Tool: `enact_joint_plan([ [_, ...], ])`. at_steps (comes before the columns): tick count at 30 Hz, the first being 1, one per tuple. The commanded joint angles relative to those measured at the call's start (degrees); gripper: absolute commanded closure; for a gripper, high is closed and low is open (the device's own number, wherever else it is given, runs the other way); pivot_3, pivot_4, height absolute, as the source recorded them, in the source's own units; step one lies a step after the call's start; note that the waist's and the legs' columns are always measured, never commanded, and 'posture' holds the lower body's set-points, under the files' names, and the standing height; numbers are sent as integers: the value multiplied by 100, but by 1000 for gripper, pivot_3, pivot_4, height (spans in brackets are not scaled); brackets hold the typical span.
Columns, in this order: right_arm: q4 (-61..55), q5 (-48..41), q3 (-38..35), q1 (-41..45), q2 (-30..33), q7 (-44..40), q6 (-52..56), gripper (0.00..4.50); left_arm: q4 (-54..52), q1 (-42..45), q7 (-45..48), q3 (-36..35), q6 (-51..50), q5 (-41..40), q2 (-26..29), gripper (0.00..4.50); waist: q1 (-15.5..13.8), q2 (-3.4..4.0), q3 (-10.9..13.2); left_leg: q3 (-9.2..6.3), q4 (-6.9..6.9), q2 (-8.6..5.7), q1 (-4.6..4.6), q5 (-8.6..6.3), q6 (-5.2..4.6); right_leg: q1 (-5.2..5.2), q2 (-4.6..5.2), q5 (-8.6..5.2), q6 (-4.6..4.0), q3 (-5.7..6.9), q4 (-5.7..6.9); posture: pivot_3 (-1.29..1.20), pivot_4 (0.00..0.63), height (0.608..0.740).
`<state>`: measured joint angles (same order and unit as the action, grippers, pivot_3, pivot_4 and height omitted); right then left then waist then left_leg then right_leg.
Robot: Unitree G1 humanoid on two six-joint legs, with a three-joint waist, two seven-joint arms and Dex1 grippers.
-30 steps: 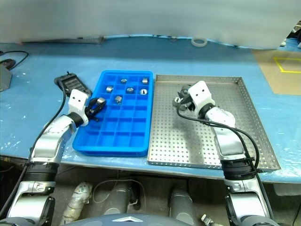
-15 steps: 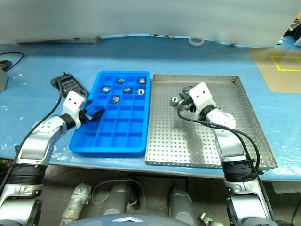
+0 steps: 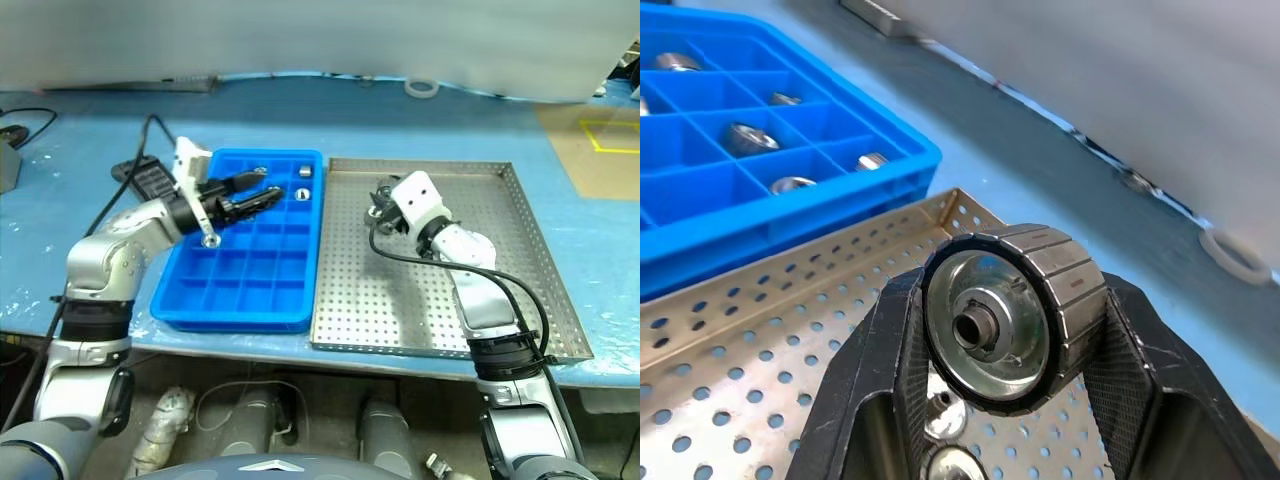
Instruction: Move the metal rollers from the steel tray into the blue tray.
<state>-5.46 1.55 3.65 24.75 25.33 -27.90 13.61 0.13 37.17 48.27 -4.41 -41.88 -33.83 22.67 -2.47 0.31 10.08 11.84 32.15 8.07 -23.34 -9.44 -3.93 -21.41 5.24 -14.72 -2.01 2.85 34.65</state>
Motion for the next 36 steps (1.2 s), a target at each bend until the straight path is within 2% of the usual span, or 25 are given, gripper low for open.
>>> enact_joint_plan([
  [1,-411,75,69,198,118,-115,-278,2716,476,487,276,148,-233,-329,-345,654,8,0,0,0,0,0,0,0,-1,1,0,0,0,0,0,-99,150,740],
  [5,-646,261,251,240,248,-226,-560,2716,1492,954,353,265,-123,-200,-857,654,23,-1,1,0,2,0,-2,-2,-6,2,0,0,0,0,-2,-121,150,740],
  [8,-870,386,363,183,347,-306,-690,2716,2244,1387,186,-207,-476,-667,-1354,654,24,-5,3,-1,6,0,-7,2,-23,1,0,0,0,0,-4,-159,150,740],
  [10,-948,374,373,140,363,-344,-682,2716,2424,1487,186,-229,-472,-643,-1494,654,32,-6,4,-1,12,0,-16,2,-33,-4,0,0,0,2,-3,-159,150,740],
  [16,-986,403,359,61,374,-365,-653,2716,2367,1619,312,-303,-815,-978,-1847,654,52,-7,4,-1,28,0,-25,-9,-52,-4,3,0,-1,2,-3,-189,150,740],
  [26,-1027,441,383,9,316,-331,-635,2716,2543,1665,165,-202,-781,-822,-2153,654,139,-8,5,-1,50,0,-27,-16,-64,6,6,0,-1,3,-3,-208,150,740],
  [36,-1046,442,385,-2,318,-347,-644,2716,2294,1570,124,-25,-890,-730,-2192,654,163,-8,5,-1,54,1,-29,-18,-68,6,7,0,-1,3,-4,-204,150,740],
])
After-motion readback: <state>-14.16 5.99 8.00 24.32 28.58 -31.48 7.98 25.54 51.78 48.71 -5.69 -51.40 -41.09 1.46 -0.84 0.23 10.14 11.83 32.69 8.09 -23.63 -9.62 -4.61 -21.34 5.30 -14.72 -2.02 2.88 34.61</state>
